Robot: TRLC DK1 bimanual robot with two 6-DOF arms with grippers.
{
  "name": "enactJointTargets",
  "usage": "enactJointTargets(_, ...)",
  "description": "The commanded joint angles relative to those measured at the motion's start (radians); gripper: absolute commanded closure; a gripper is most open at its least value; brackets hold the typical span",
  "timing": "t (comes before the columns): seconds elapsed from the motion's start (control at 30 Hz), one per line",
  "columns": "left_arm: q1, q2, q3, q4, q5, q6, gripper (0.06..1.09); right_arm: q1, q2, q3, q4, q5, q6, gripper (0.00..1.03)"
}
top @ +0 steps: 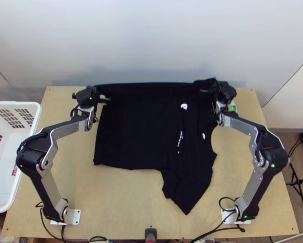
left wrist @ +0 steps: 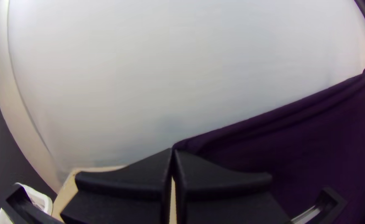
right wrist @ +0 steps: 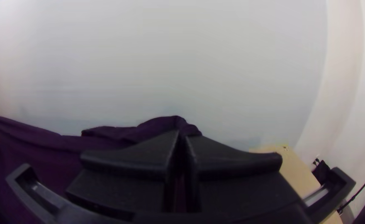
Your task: Fold the t-shirt
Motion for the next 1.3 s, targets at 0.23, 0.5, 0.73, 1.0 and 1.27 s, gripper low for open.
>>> enactJointTargets(0.23,-0.073,-0.069,-0.246,0.006,-0.059,0.108,1.05,0.021,-0.397,-0.525,-0.009,0.023,-0.048,1.00)
enactJointTargets(0.5,-0.088,-0.158,-0.356,-0.130,-0.058,0.102,1.05,0.031,-0.469,-0.615,-0.149,-0.040,-0.071,1.00)
enactJointTargets(0.73,-0.071,-0.233,-0.324,-0.477,-0.022,-0.004,1.05,0.067,-0.470,-0.632,-0.270,-0.070,-0.077,1.00)
enactJointTargets(1.0,-0.036,-0.261,-0.270,-0.658,0.024,-0.079,0.19,0.099,-0.481,-0.603,-0.476,-0.129,-0.082,0.75)
enactJointTargets(1.27,0.002,-0.345,-0.075,-1.049,0.070,-0.116,0.10,0.108,-0.783,-0.543,-0.819,-0.230,-0.082,0.03)
